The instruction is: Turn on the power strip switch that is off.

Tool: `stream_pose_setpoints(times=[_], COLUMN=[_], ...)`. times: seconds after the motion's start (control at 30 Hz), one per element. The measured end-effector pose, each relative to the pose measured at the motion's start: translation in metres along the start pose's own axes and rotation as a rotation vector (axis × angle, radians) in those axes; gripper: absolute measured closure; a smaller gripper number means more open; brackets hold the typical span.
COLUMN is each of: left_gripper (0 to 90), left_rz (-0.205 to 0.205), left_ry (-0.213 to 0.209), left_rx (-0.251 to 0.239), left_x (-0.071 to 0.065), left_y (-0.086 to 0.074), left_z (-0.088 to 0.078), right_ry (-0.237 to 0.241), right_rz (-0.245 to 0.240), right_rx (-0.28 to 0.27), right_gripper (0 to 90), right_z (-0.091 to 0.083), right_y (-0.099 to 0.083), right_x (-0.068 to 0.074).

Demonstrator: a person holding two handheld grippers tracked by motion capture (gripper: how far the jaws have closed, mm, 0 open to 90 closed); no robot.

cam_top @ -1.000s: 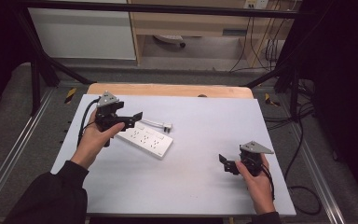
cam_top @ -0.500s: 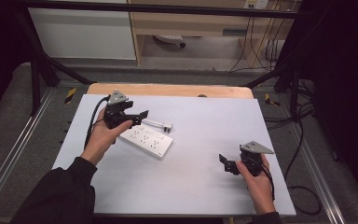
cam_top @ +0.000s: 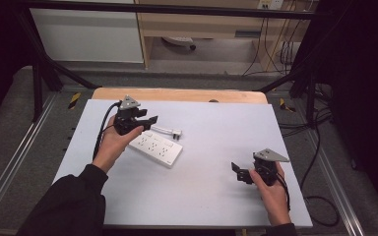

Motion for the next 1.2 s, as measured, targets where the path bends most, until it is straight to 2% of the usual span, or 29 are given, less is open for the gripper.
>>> stream_pose_setpoints(times=[0.47, 0.63, 0.7, 0.9, 1.0, 1.2], left_gripper=[55.4, 58.8, 60.6, 68.8, 72.2, 83.3], left_rz=[-0.002, 0.011, -0.001, 0.005, -0.017, -0.031], left_ry=[-0.010, -0.003, -0.006, 0.006, -0.006, -0.022], left_rx=[0.027, 0.035, 0.038, 0.073, 0.080, 0.104], left_x=[-0.001, 0.000, 0.001, 0.008, 0.011, 0.014], left_y=[-0.004, -0.007, -0.009, -0.018, -0.023, -0.035], left_z=[0.015, 0.018, 0.020, 0.027, 0.030, 0.036], right_ry=[-0.001, -0.001, -0.001, 0.002, 0.004, 0.003], right_rz=[0.001, 0.001, 0.004, 0.002, 0.002, 0.004], right_rx=[0.003, 0.002, 0.001, -0.001, 0.001, -0.002], right_gripper=[4.1, 4.1, 4.1, 4.0, 4.1, 4.1], right_z=[0.000, 0.000, 0.000, 0.000, 0.000, 0.000], right_y=[0.000, 0.000, 0.000, 0.000, 0.000, 0.001], right_x=[-0.001, 0.000, 0.000, 0.000, 0.001, 0.000])
Point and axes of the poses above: each handheld gripper's, and its own axes: z roughly forward along the jaws, y roughly out of its top, x roughly to its left, the point moved 5 cm from there along z, roughly forward along the jaws, and after that the axes turned 6 degrees about x, right-handed, at the moved point
